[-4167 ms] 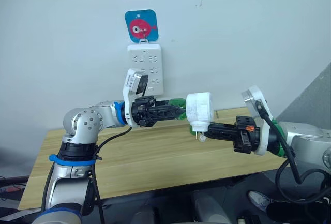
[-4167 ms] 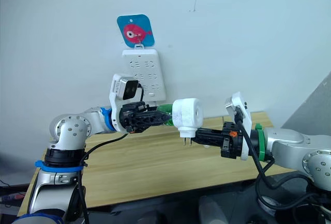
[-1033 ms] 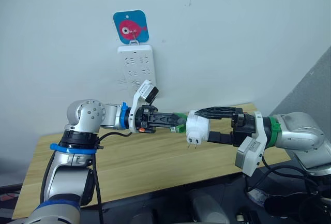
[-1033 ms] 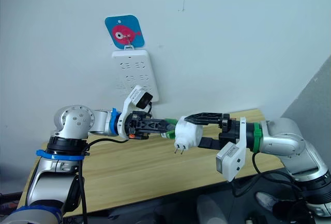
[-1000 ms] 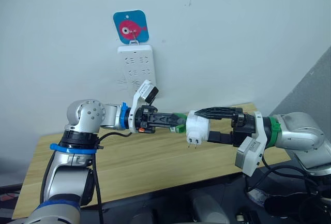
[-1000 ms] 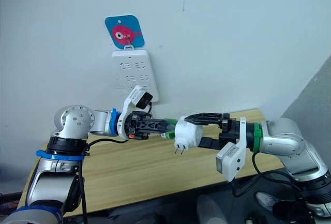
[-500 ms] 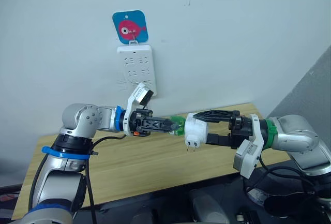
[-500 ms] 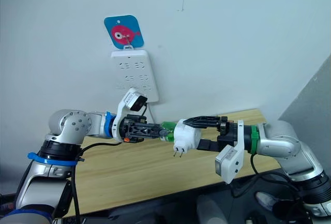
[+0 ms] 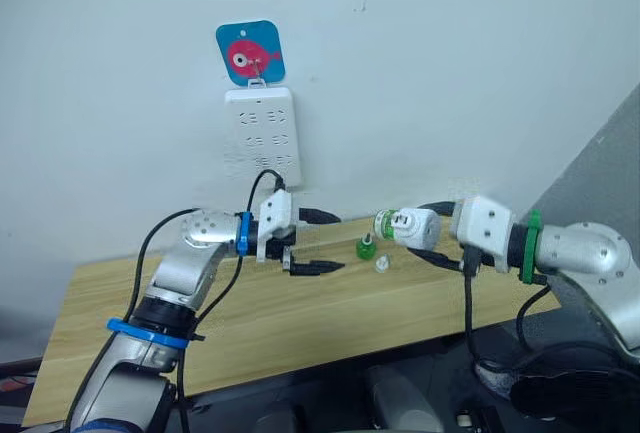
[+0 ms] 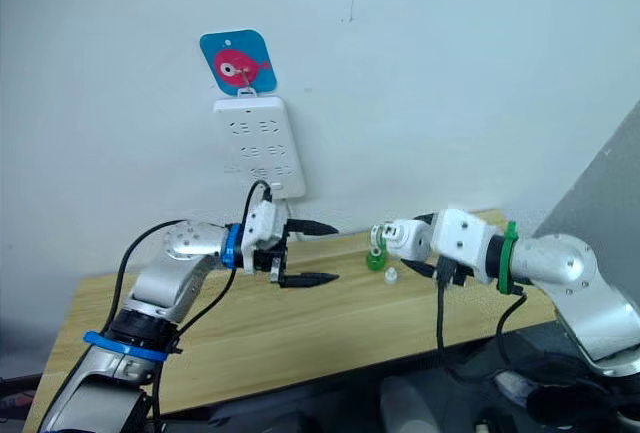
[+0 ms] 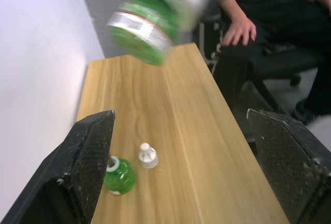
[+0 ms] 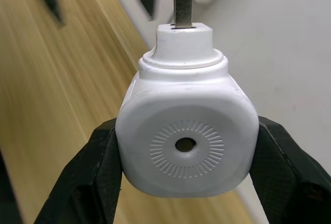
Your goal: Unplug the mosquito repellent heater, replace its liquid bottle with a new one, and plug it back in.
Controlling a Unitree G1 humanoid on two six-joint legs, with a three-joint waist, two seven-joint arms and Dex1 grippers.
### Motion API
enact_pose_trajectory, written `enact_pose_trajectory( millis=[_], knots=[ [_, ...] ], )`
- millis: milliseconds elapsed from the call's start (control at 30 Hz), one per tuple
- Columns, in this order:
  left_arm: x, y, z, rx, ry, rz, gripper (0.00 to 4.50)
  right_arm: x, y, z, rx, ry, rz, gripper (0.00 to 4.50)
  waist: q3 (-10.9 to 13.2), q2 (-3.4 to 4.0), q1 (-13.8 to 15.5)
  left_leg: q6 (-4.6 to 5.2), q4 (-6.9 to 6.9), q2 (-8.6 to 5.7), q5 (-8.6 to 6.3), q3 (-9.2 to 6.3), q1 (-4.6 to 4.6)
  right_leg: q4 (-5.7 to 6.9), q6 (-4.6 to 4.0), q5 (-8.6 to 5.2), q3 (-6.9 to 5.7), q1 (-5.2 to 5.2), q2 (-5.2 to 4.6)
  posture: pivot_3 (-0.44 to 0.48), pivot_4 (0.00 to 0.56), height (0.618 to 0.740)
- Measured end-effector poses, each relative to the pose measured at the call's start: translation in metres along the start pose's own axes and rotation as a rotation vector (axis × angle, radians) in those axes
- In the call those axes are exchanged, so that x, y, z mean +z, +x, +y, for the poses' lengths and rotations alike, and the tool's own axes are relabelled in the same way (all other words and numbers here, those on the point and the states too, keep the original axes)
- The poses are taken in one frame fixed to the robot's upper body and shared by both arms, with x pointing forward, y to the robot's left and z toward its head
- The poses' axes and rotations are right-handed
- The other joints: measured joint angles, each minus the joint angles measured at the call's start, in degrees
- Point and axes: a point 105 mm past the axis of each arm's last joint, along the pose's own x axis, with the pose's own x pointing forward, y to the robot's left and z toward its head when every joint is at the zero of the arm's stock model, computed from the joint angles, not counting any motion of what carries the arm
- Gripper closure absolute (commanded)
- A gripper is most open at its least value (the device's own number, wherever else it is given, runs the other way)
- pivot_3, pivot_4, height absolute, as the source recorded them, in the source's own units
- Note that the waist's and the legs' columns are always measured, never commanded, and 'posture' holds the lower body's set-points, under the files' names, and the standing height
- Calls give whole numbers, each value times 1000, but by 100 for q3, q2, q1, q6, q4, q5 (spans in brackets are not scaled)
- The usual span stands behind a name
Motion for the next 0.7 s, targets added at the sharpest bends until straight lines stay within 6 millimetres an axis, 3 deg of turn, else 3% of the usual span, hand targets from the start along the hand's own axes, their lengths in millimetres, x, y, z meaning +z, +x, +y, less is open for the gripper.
enact_pose_trajectory(
  millis=[167,700],
  knots=[
    [4,9,-2,-29,-21,-33,184,16,3,21,125,118,-14,1550,0,0,0,2,0,-2,-1,3,-2,-3,2,-1,-7,1,7,-282,100,740],
    [19,23,-9,-190,-114,-56,184,20,0,31,216,162,9,1550,0,0,-6,4,-1,0,-2,11,0,-3,22,-12,-9,0,17,-280,97,740]
  ],
)
